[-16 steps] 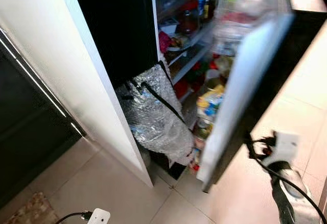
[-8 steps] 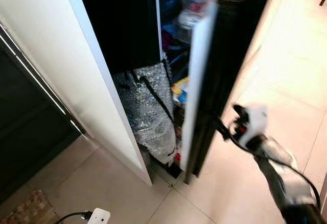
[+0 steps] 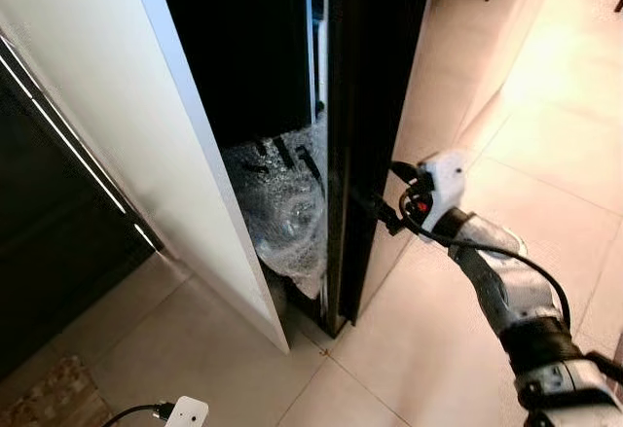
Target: Restocking fridge
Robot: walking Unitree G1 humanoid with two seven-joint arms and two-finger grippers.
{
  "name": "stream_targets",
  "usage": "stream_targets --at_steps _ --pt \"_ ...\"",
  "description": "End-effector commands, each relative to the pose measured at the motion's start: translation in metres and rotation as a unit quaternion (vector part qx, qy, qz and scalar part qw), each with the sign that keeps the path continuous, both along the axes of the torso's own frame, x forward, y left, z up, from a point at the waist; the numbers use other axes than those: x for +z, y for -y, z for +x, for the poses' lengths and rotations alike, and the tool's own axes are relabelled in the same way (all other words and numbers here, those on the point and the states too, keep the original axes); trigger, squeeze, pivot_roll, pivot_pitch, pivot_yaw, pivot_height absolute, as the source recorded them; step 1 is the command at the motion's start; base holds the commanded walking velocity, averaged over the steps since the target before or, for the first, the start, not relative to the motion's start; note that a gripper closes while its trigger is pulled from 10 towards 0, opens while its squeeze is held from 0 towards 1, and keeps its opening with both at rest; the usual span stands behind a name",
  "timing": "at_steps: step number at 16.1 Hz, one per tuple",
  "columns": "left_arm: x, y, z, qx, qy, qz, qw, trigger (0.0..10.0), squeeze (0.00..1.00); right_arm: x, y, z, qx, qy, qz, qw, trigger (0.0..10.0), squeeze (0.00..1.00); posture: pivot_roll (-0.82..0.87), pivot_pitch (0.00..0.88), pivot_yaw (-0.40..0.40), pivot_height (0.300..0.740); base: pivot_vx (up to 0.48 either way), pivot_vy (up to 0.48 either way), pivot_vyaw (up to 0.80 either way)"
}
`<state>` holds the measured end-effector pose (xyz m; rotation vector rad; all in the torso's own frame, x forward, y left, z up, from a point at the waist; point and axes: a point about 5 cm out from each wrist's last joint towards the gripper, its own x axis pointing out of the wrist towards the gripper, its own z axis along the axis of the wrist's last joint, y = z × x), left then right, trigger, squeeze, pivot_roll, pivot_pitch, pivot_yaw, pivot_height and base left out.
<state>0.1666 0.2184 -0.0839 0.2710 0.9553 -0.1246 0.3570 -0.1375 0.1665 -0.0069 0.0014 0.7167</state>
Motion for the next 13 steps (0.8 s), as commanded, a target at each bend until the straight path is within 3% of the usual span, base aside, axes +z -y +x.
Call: stream_targets --at_steps 1,8,13 --pt "-0.003 -0.004 -0.01 0.007 -0.012 0.003 1.0 10.0 0.0 0.004 -0.023 0.0 0.062 0.01 -0.005 0.998 10.0 0.0 -0.02 0.132 0.029 0.74 0.0 0.0 0.0" --pt "-0.004 -0.005 -0.012 0.014 -0.013 0.006 1.0 10.0 0.0 0.028 -0.048 0.02 0.126 0.014 0.016 0.992 10.0 0.0 -0.01 0.127 0.024 0.74 0.0 0.0 0.0" --pt "-0.005 -0.003 -0.014 0.014 -0.015 0.006 1.0 10.0 0.0 0.034 -0.08 0.018 0.193 0.019 0.027 0.981 10.0 0.0 0.0 0.127 0.019 0.74 0.0 0.0 0.0"
